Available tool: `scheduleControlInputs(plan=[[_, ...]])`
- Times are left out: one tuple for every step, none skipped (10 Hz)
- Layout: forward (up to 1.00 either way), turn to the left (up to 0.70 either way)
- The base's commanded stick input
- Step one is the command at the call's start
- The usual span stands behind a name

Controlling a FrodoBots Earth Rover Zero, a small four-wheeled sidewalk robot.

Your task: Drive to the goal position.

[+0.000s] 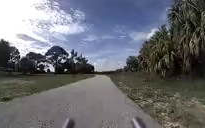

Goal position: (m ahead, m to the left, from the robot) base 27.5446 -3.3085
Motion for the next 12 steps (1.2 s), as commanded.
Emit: scheduleControlInputs(plan=[[0.69, 0.1], [0.69, 0.03], [0.69, 0.03], [0.69, 0.03], [0.69, 0.03], [0.69, 0.03], [0.69, 0.03], [0.69, 0.03], [0.69, 0.03], [0.69, 0.03], [0.69, 0.03], [0.69, 0.03]])
